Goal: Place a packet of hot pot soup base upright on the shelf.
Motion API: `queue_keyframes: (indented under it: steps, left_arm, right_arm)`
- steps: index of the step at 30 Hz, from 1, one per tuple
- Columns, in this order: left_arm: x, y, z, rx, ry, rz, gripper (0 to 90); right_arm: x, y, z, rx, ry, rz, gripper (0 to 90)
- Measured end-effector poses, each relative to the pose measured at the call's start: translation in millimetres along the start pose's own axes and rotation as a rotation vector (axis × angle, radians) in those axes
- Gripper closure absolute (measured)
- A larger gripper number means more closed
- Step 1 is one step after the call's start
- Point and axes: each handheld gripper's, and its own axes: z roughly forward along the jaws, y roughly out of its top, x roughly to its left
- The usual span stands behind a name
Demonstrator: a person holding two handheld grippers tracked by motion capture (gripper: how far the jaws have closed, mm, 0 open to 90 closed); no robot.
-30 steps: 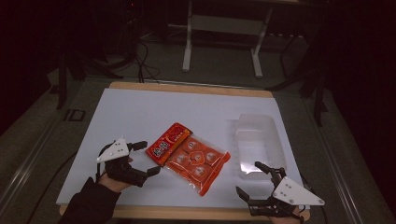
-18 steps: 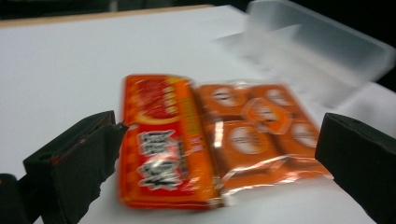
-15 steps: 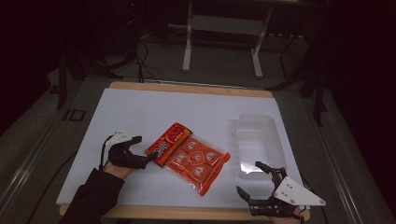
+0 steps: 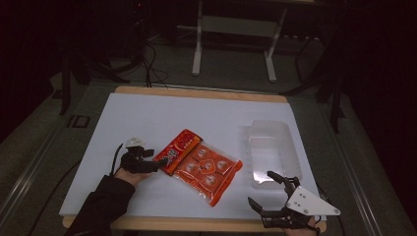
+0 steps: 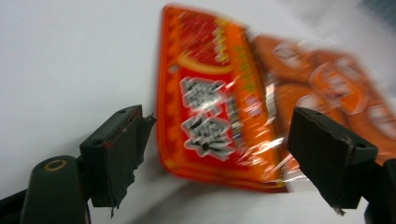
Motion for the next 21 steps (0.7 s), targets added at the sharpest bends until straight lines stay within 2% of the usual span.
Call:
queue_keyframes:
  steps: [1, 3, 6, 7, 9, 11, 12, 16, 17, 18, 20, 21]
  left_arm:
    - [0.8, -0.8, 1.3, 0.017, 0.004, 0.005, 20.8]
    - [3.5, -3.1, 4.8, 0.046, 0.01, -0.021, 21.8]
    - [5.2, -3.6, 6.8, 0.056, 0.009, -0.044, 27.2]
    - [5.4, -3.6, 7.8, 0.06, 0.009, -0.05, 32.6]
    - [5.8, -3.4, 8.9, 0.061, 0.008, -0.057, 33.7]
    - [5.8, -2.7, 9.6, 0.063, 0.007, -0.062, 39.6]
    - [5.8, -2.8, 10.4, 0.06, -0.007, -0.068, 39.6]
    - [4.6, -3.5, 12.9, 0.05, -0.019, -0.079, 46.4]
    - [4.9, -3.7, 13.2, 0.049, -0.036, -0.092, 50.7]
    - [4.6, -4.4, 14.2, 0.046, -0.059, -0.099, 50.7]
    - [0.3, -4.2, 15.7, 0.044, -0.043, -0.069, 53.0]
    - [-0.3, -3.4, 16.0, 0.036, -0.056, -0.068, 54.7]
  right_arm:
    - [0.2, 0.1, 0.1, 0.0, 0.001, -0.001, 10.1]
    - [0.4, 0.2, 0.3, -0.001, 0.003, -0.001, 10.2]
    - [0.5, 0.1, 0.6, 0.003, 0.006, -0.002, 10.2]
    - [0.9, -0.2, 1.5, 0.009, 0.012, 0.0, 10.2]
    - [1.2, -0.4, 1.9, 0.013, 0.013, -0.003, 10.2]
    - [2.1, -0.1, 2.4, 0.014, 0.014, -0.007, 10.2]
    - [2.1, -0.1, 2.4, 0.014, 0.014, -0.007, 10.2]
    - [1.6, -0.1, 2.6, 0.013, 0.019, -0.002, 10.2]
    - [1.2, -0.4, 2.7, 0.014, 0.018, -0.001, 10.2]
    - [1.2, -0.4, 2.7, 0.014, 0.018, -0.001, 10.2]
    - [0.8, -0.6, 2.8, 0.013, 0.02, 0.001, 10.2]
    - [0.6, -0.6, 2.9, 0.013, 0.021, 0.004, 10.2]
